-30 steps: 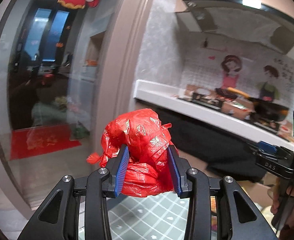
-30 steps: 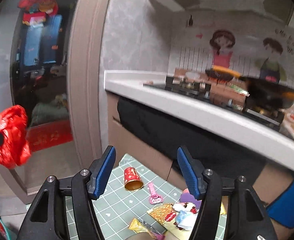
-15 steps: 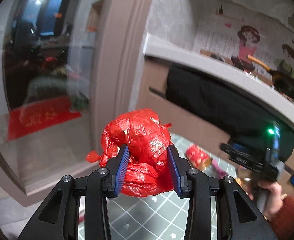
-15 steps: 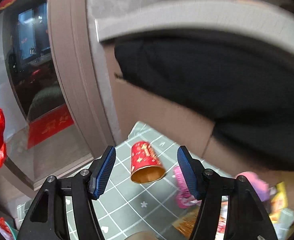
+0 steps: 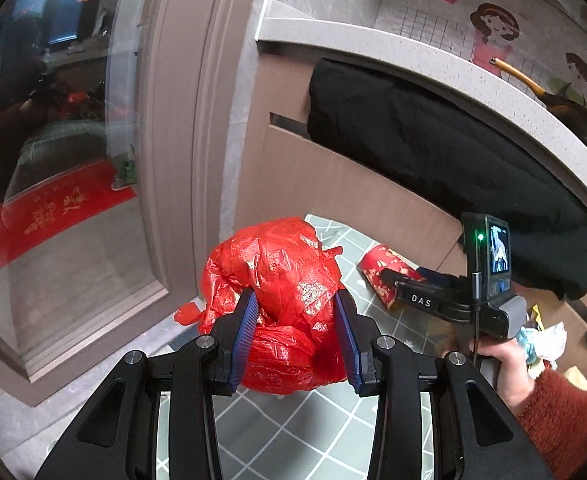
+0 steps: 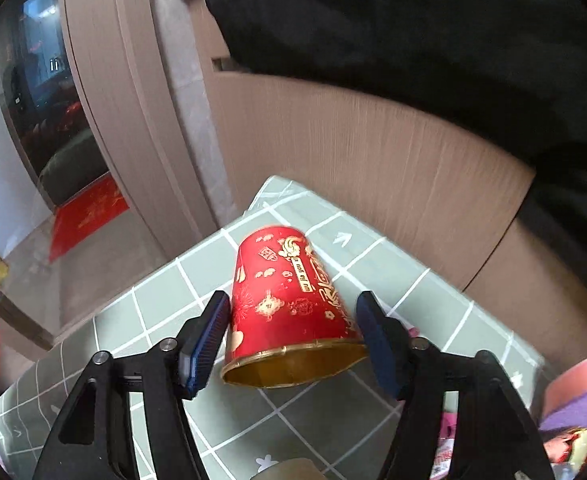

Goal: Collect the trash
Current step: 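Close the right gripper on the red paper cup and lift it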

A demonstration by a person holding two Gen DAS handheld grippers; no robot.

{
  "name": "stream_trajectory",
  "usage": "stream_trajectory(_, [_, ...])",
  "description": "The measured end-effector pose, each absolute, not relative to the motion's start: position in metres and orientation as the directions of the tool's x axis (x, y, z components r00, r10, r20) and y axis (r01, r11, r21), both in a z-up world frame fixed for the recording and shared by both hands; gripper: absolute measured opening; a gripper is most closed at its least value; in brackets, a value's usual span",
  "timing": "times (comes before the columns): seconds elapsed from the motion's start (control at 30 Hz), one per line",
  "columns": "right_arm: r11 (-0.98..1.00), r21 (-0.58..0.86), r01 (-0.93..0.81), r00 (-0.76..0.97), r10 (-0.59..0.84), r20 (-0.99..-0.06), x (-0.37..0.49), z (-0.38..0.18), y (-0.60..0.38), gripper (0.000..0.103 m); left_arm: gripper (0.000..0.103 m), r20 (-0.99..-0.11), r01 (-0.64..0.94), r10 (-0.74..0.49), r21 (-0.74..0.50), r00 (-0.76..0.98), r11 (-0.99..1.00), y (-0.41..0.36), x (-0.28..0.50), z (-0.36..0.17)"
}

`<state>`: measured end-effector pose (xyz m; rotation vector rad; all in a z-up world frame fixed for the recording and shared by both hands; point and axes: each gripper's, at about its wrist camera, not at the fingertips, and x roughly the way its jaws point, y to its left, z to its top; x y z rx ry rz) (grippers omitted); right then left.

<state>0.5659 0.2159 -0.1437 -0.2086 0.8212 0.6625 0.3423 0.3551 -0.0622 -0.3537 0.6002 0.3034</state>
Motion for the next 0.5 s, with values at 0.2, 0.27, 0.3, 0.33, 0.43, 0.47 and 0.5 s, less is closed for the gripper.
stream_trajectory(0.2, [0.773, 0.049, -0.633, 0.494, 0.451, -0.744, 0.552, -0.127, 0.207, 0.052, 0.040, -0.584, -0.358, 0.171, -0.221, 0.794, 0.907, 0.335, 0.337, -0.052])
stream_trajectory(0.27, [0.773, 0.059, -0.632, 0.502, 0.466, -0.729, 0.541, -0.113, 0.193, 0.049, 0.040, -0.573, -0.348, 0.170, -0.216, 0.802, 0.912, 0.326, 0.332, -0.044])
stream_trajectory(0.3, [0.772, 0.064, -0.632, 0.506, 0.475, -0.720, 0.535, -0.106, 0.186, 0.049, 0.040, -0.567, -0.341, 0.168, -0.214, 0.806, 0.915, 0.319, 0.330, -0.039])
stream_trajectory(0.33, [0.770, 0.070, -0.634, 0.511, 0.486, -0.709, 0.529, -0.097, 0.178, 0.049, 0.040, -0.560, -0.333, 0.165, -0.213, 0.812, 0.918, 0.312, 0.327, -0.033])
stream_trajectory(0.43, [0.767, 0.075, -0.638, 0.536, 0.511, -0.672, 0.505, -0.066, 0.146, 0.048, 0.040, -0.533, -0.299, 0.149, -0.206, 0.833, 0.932, 0.286, 0.319, -0.015])
stream_trajectory(0.47, [0.767, 0.077, -0.637, 0.543, 0.518, -0.661, 0.496, -0.053, 0.133, 0.048, 0.040, -0.524, -0.287, 0.144, -0.203, 0.839, 0.936, 0.278, 0.317, -0.009])
stream_trajectory(0.5, [0.770, 0.080, -0.633, 0.554, 0.523, -0.648, 0.487, -0.041, 0.118, 0.048, 0.040, -0.511, -0.271, 0.136, -0.199, 0.848, 0.942, 0.266, 0.314, -0.001])
